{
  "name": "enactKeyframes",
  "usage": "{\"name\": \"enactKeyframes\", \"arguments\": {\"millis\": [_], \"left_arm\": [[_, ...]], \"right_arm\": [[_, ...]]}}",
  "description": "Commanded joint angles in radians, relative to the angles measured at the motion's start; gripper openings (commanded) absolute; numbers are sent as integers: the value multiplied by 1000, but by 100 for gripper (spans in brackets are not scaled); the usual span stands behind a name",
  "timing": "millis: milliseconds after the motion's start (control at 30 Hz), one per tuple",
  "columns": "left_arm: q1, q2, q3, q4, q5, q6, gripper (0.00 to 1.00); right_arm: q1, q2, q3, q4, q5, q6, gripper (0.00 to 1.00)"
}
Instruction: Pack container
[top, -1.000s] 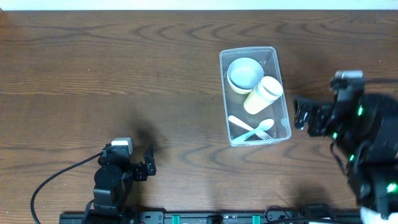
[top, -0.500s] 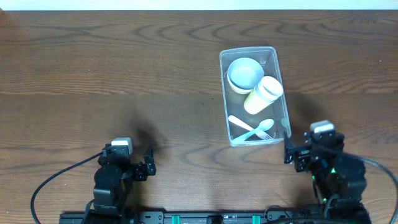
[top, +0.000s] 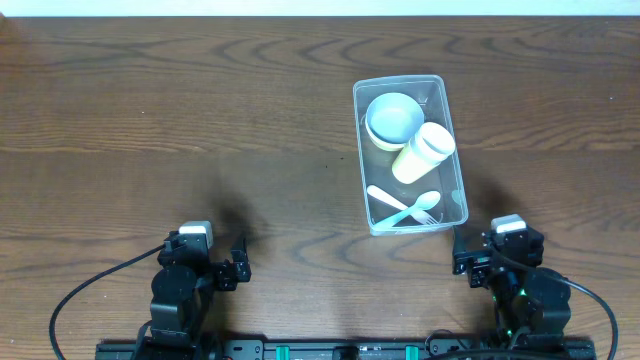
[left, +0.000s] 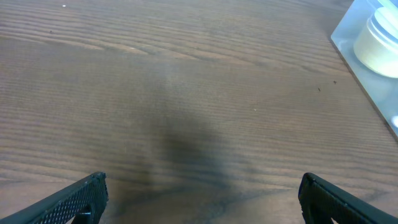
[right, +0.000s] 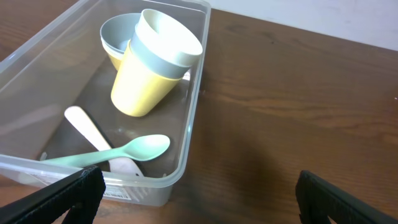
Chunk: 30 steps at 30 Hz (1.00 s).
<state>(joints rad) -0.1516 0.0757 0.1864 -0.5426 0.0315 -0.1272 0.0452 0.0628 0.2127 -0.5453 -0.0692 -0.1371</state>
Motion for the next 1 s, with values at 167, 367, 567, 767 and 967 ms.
{"name": "enactKeyframes", "arguments": {"millis": [167,367,567,767,967], "left_arm": [[5,-6,0,1,10,-2,98],[5,-6,0,1,10,-2,98],[5,-6,0,1,10,-2,98],[5,-6,0,1,10,-2,98],[5,-6,0,1,10,-2,98]], "right_arm": [[-6,-58,-65,4,-10,-14,99],[-6,-55,-68,7,-10,-14,99],[-6,-55,-68,7,-10,-14,99],[-6,-55,-68,7,-10,-14,99],[-6,-55,-68,7,-10,-14,99]]}}
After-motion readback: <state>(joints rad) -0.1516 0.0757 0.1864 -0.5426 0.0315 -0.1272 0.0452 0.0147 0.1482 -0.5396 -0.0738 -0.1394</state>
